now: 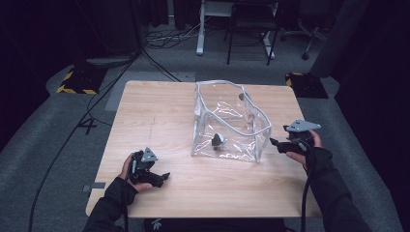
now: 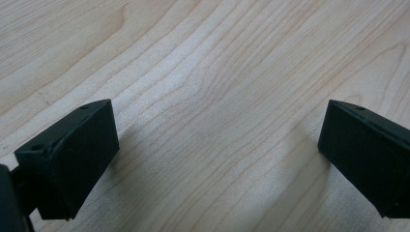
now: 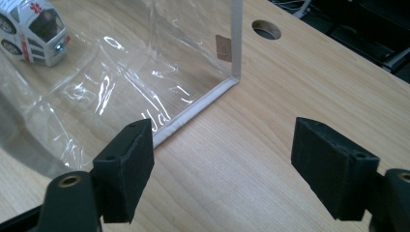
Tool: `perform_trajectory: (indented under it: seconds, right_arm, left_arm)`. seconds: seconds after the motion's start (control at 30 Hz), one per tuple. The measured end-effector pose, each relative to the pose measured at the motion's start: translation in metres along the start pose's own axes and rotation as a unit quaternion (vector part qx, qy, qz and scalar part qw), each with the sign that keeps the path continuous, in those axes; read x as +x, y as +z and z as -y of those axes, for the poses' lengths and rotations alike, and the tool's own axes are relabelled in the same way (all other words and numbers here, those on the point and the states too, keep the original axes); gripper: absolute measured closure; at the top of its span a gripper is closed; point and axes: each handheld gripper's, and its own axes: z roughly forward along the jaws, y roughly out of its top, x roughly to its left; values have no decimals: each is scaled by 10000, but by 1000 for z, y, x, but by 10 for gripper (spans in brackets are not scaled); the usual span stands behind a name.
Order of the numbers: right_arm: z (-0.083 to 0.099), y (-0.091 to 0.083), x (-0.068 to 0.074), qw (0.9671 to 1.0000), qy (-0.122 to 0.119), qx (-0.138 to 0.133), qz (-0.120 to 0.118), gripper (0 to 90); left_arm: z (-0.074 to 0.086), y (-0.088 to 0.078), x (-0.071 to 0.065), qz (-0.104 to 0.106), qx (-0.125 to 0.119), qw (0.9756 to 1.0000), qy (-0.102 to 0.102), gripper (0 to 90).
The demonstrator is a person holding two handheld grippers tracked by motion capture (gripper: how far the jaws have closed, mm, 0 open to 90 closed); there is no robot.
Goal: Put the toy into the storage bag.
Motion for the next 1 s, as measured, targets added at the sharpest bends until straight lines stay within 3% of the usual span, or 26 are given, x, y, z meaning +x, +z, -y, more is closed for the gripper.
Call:
perform_trajectory:
  seconds: [0.2,0.4,0.57,1.0]
  right_arm:
    - [6,0,5,10000,37,35,-61,237]
    - [13,2,9,9998,-148,110,-75,233]
    - [19,3,14,9997,-87,192,-116,228]
    - [35,1,24,9991,-197,344,-124,213]
  left_arm:
    - [0,0,0,-1,-1,10000,0,10]
    - [0,0,0,0,0,10000,0,10]
    - [0,0,0,0,0,10000,-1,10]
    - [0,0,0,0,1,10000,1,10]
